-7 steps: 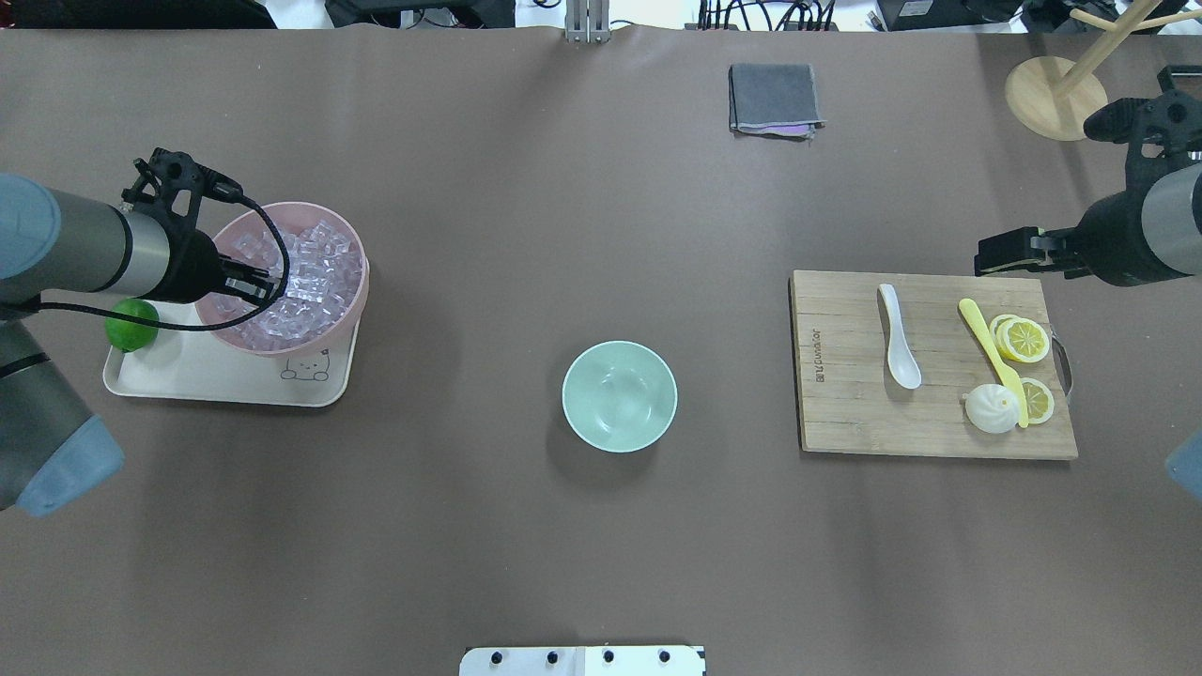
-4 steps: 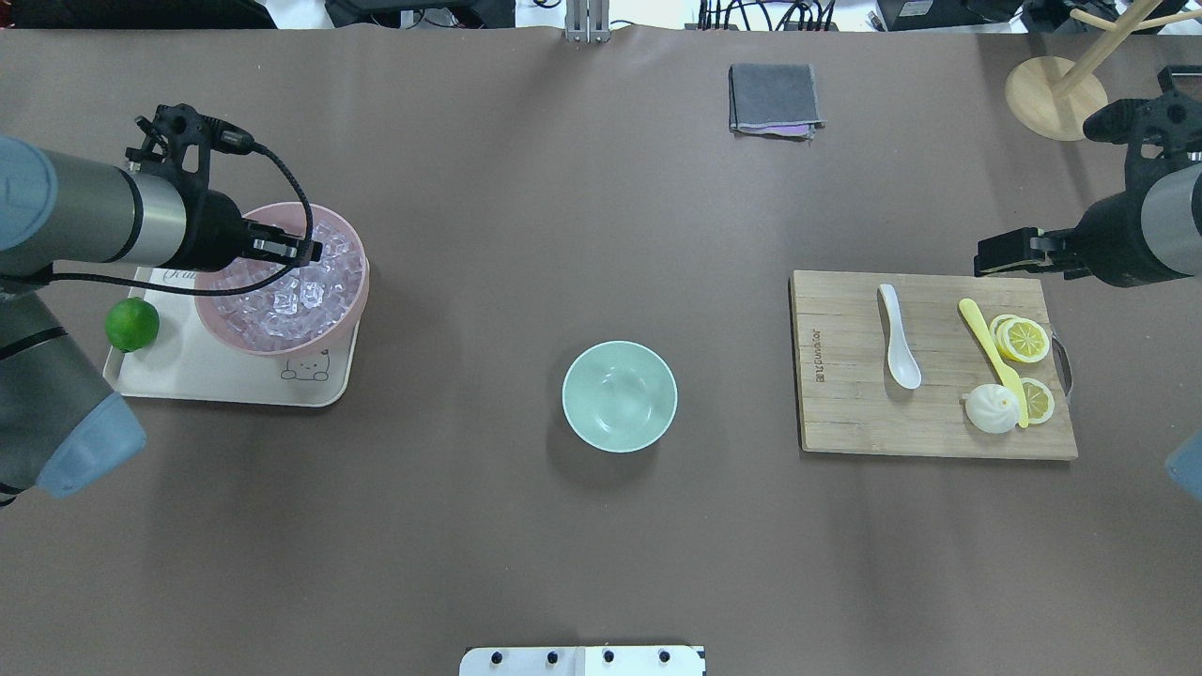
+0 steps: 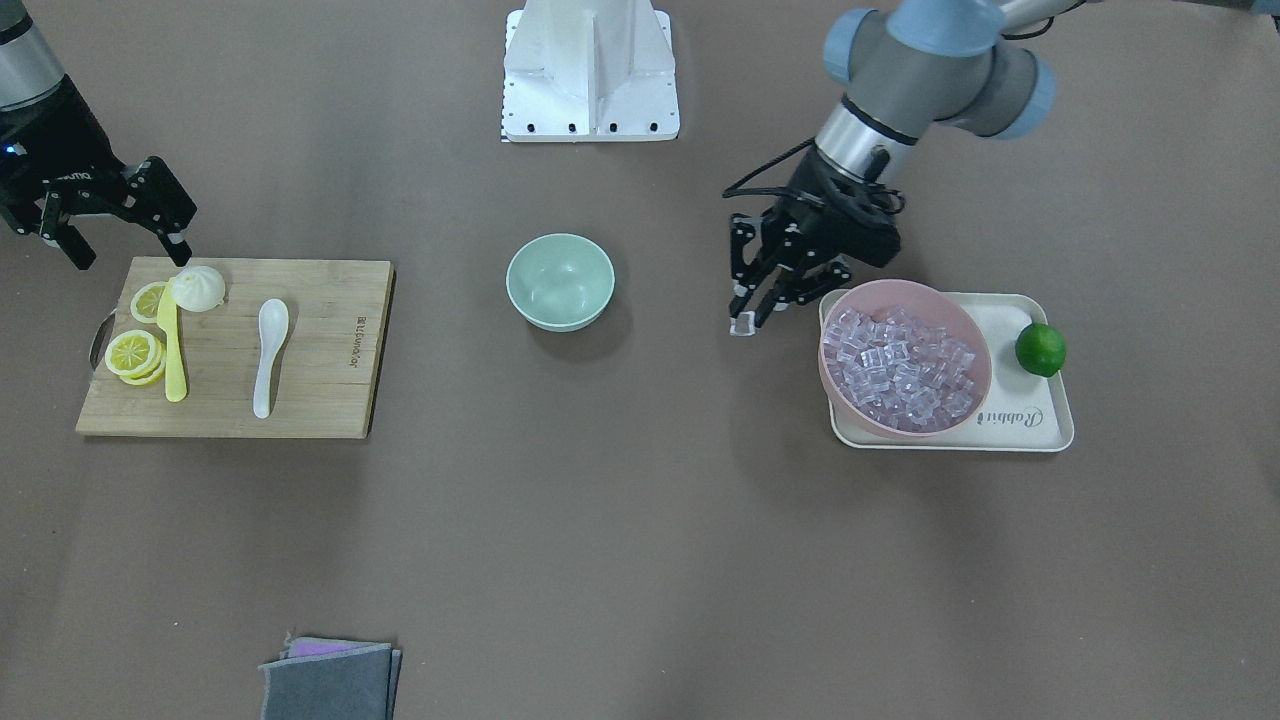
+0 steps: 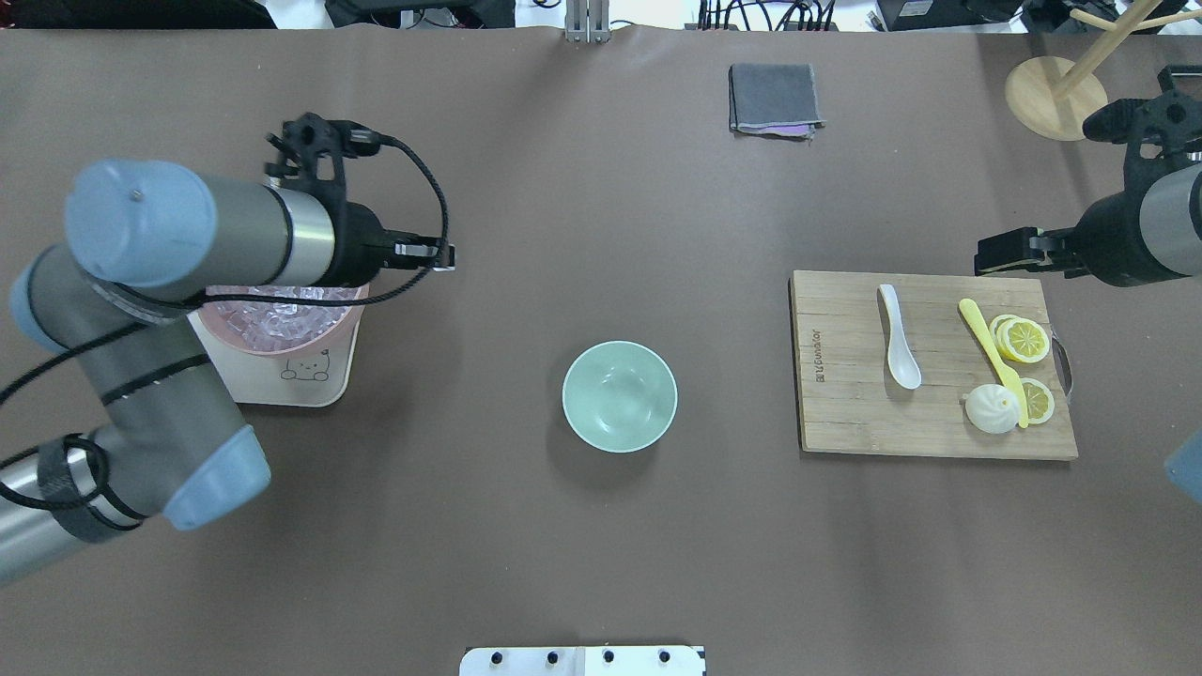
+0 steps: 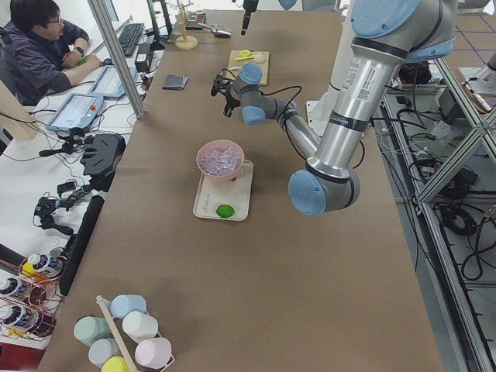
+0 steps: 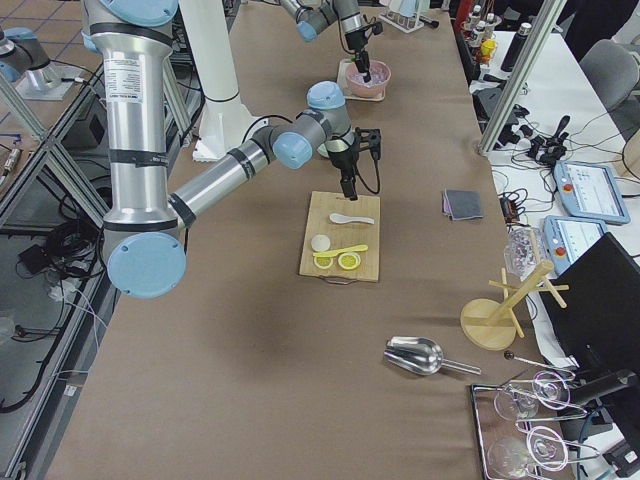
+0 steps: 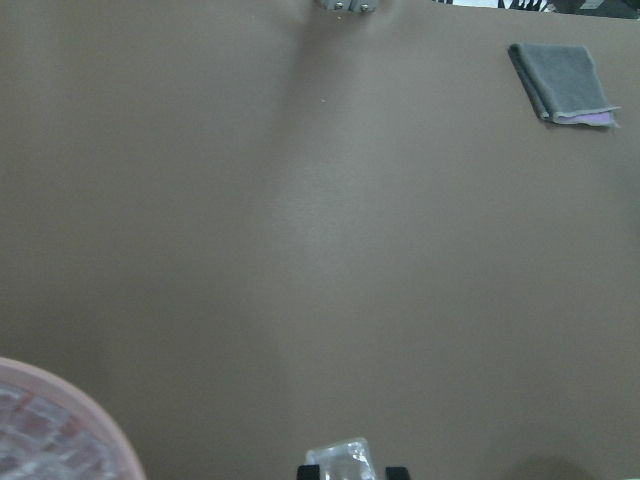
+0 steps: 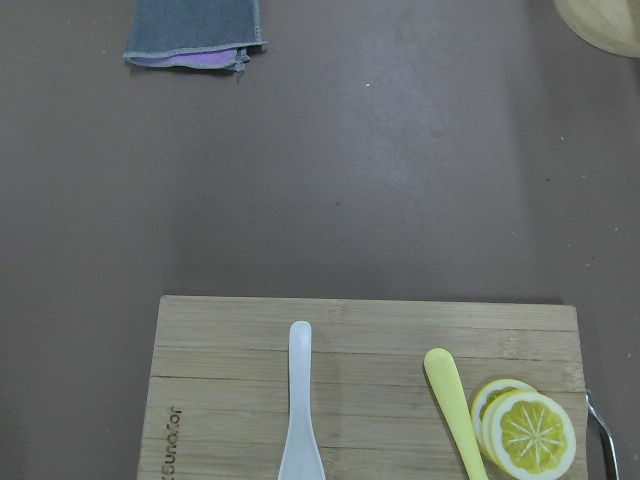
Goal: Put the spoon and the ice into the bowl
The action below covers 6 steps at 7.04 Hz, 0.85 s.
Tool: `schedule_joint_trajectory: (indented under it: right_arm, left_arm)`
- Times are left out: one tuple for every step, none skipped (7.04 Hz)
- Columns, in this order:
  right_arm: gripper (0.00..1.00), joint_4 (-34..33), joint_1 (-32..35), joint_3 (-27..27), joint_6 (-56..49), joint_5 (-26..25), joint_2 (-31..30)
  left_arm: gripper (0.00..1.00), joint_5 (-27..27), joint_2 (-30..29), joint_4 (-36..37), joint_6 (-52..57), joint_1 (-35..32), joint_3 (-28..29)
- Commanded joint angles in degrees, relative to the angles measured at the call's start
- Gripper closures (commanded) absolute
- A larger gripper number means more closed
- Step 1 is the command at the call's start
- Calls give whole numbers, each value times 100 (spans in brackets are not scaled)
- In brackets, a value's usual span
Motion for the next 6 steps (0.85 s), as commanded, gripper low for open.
schedule_joint_trajectory:
  right_arm:
    - [0,0,-11,-7,-2,-52,0]
    - [0,0,-28,-7,-2,-52,0]
    - [0,0,-28,-7,7,-61,0]
    - [0,0,-37,-7,7,-61,0]
    - [0,0,-63,-7,7,-79,0]
    - [0,0,-81,-7,33,-79,0]
  left_arm:
    - [100,1083,-563,4,-630,1066,357]
    - [100,1495,-783,12,-773,1444,542]
    - [100,1838,-872,-5,-783,1735,683]
    - [100,1911,-986,-5,-783,1816,850]
    - [100,1912,-996,-5,-774,1817,947]
    - [97,1903,-1005,-14,-774,1817,974]
